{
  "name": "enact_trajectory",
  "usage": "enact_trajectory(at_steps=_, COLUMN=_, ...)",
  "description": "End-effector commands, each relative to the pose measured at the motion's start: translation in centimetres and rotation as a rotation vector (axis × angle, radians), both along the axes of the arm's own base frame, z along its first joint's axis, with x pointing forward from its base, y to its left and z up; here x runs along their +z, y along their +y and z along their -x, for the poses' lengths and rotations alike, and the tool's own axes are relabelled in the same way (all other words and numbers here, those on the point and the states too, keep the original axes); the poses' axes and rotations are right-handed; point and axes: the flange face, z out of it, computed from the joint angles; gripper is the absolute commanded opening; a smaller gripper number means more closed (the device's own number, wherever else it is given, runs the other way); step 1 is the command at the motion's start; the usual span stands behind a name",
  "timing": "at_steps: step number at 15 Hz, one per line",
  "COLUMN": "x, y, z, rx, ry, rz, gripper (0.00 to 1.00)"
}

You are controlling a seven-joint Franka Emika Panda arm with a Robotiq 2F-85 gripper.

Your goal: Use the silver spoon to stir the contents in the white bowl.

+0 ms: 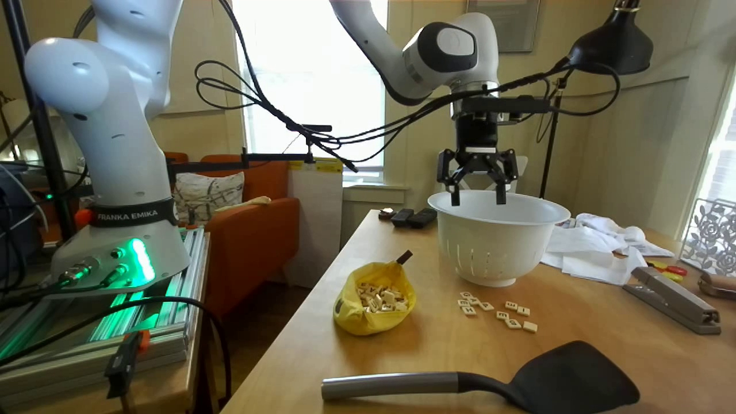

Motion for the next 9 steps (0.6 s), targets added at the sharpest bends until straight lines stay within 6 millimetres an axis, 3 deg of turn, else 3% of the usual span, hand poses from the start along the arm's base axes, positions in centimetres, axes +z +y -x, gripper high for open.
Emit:
enact_trajectory(at_steps=1, x=-0.4, y=0.0, z=-0.1, rx=0.099, ry=-0.023, rz=-0.019, gripper=1.0)
enact_trajectory(at_steps=9, x=-1.5, y=0.9, z=-2.1, rx=0.181, ry=-0.034, rz=0.009, gripper=1.0)
